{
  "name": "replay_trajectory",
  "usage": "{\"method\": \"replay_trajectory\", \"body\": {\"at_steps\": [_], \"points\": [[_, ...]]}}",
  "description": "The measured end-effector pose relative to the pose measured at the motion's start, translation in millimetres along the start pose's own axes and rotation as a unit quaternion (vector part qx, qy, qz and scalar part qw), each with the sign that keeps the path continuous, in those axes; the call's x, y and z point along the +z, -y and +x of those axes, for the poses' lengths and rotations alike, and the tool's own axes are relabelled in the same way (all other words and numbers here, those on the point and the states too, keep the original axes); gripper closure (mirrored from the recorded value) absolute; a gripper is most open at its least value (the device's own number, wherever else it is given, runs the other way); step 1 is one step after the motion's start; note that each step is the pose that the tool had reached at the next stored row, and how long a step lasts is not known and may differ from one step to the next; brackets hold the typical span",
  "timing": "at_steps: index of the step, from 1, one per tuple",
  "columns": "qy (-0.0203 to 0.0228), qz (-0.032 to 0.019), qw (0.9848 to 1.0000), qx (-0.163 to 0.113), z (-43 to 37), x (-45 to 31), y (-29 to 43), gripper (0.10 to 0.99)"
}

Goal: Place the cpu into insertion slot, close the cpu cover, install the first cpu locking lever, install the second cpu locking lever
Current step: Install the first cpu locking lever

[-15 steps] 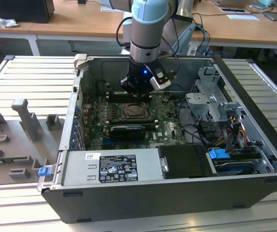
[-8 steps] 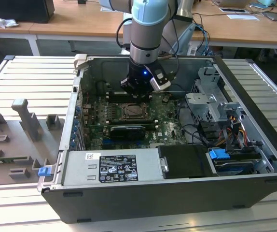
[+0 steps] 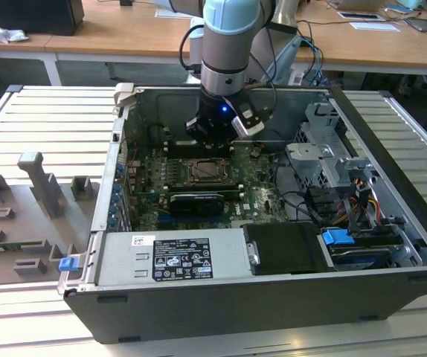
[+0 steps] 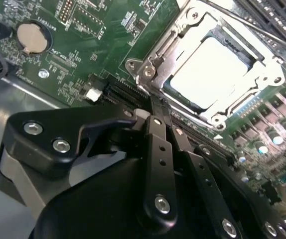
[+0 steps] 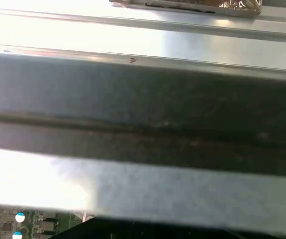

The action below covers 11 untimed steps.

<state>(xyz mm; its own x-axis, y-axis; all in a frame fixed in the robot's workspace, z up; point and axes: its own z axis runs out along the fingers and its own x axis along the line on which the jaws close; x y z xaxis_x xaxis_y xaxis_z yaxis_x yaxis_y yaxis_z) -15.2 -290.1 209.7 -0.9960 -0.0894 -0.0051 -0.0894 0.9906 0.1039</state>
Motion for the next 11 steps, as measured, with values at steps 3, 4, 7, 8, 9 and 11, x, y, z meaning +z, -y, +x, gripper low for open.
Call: {"method": "replay_trajectory", "body": {"at_steps": [3, 4, 7, 8, 9, 11], "points": [[0.0001, -0.0001, 1.0, 0.0, 0.0, -2.3, 0.5, 0.98], [0.0, -0.0001, 1.0, 0.0, 0.1, -2.4, 0.8, 0.98], [0.0, 0.0, 1.0, 0.0, 0.2, -2.5, 2.4, 0.98], [0.0, 0.0, 1.0, 0.0, 0.2, -2.6, 3.1, 0.98], [0.0, 0.0, 1.0, 0.0, 0.3, -2.7, 3.5, 0.98], [0.0, -0.0001, 1.0, 0.0, 0.4, -2.7, 4.2, 0.98]]}}
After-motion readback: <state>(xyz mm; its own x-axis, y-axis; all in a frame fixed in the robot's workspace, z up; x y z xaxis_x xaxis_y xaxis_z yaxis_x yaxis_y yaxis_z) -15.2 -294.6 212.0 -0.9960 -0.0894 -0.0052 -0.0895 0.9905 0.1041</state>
